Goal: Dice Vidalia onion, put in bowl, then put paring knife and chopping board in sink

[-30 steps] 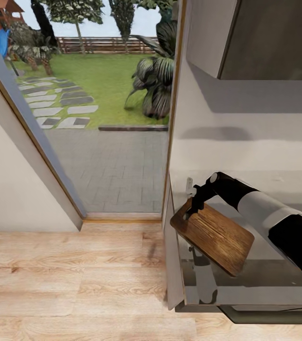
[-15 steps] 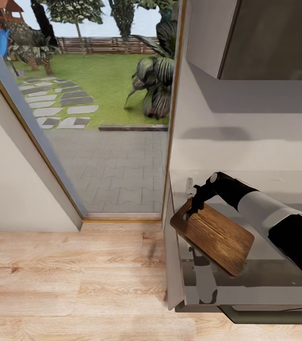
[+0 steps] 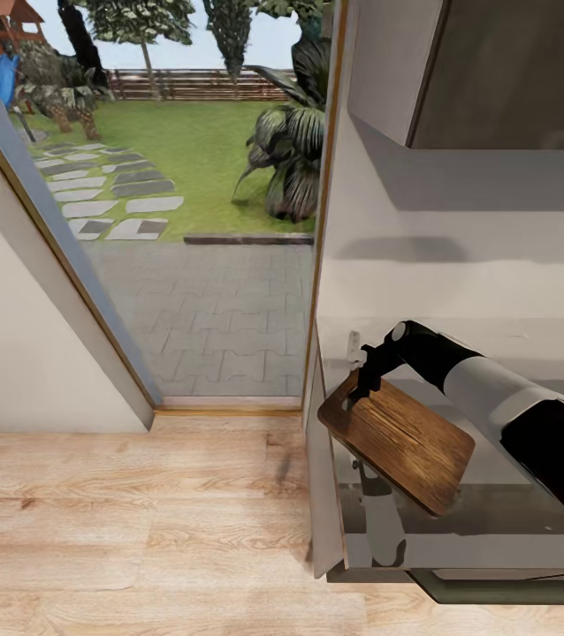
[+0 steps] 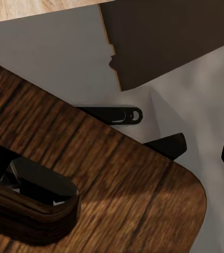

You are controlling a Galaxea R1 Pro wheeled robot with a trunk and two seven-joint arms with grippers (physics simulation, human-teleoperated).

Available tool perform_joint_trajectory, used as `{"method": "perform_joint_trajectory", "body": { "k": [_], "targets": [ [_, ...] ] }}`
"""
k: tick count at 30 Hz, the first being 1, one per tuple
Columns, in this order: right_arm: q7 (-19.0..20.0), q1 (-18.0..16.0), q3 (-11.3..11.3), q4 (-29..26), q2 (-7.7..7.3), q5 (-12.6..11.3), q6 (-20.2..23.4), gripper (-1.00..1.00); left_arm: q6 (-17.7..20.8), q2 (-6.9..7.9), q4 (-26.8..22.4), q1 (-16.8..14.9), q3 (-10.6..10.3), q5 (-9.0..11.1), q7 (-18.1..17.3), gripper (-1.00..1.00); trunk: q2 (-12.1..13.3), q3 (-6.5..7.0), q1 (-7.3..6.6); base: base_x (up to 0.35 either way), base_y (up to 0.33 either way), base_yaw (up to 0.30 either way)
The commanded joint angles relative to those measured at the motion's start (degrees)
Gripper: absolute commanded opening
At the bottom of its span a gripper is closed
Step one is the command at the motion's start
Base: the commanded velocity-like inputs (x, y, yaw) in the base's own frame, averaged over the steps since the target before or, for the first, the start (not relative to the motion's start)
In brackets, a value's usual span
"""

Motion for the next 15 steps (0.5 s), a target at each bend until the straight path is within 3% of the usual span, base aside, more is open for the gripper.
{"method": "perform_joint_trajectory", "body": {
  "k": [1,15],
  "targets": [
    [-0.2,0.1,0.3,-0.1,-0.03,0.7,0.2,1.00,-0.1,-0.01,-0.1,0.0,0.0,-0.1,0.1,1.00,0.0,-0.11,0.07,0.000,0.000,0.000],
    [-0.5,0.1,0.3,-0.1,-0.03,0.8,0.2,1.00,-0.1,0.00,-0.1,0.0,0.0,-0.1,0.1,1.00,0.0,-0.11,0.07,0.000,0.000,0.000]
  ]
}}
